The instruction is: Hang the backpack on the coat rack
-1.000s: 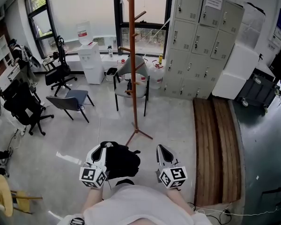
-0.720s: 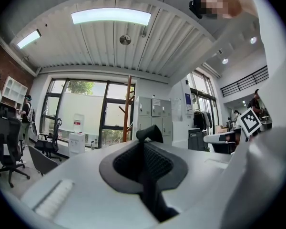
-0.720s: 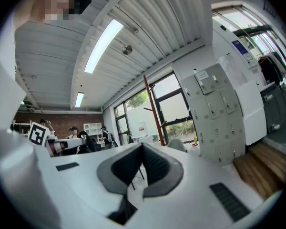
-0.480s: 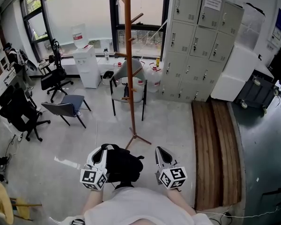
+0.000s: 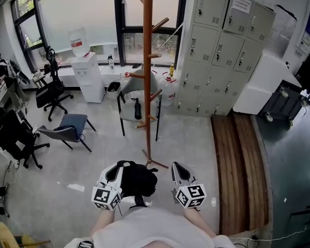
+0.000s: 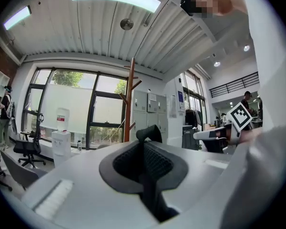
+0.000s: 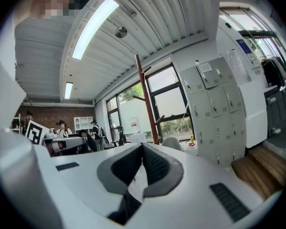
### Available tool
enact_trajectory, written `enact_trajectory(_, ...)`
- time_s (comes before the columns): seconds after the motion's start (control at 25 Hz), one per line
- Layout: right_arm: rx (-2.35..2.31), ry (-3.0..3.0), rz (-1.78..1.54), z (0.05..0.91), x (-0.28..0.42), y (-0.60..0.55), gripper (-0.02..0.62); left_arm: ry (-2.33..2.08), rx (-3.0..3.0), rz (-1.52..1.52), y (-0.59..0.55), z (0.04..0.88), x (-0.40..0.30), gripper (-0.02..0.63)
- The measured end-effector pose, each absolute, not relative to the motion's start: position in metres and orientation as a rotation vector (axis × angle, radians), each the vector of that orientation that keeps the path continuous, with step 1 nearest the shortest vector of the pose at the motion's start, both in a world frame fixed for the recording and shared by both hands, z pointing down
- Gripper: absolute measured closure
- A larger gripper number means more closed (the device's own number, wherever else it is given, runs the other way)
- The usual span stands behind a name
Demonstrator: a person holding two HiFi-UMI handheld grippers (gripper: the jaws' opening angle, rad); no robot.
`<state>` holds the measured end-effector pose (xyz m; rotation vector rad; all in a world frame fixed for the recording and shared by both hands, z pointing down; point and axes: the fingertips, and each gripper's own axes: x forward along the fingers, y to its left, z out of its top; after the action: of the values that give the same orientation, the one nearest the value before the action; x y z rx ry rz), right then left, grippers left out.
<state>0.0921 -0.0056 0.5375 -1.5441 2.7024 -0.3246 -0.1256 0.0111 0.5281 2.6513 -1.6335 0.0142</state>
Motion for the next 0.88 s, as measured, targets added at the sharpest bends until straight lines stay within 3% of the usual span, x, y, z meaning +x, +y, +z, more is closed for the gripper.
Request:
enact_trajectory(0.4, -1.67, 2.615, -0.315, 0.532, 0.044, -0.116, 0.588, -1.446, 2.849, 0.05, -0.112, 0.513, -0.164, 0.586)
enact_trajectory(0.88, -1.678, 2.607, -0.331, 0.532, 0.043, -0.165, 0.588, -1.448, 2.821, 0.002, -0.174, 0.5, -0.174, 0.586)
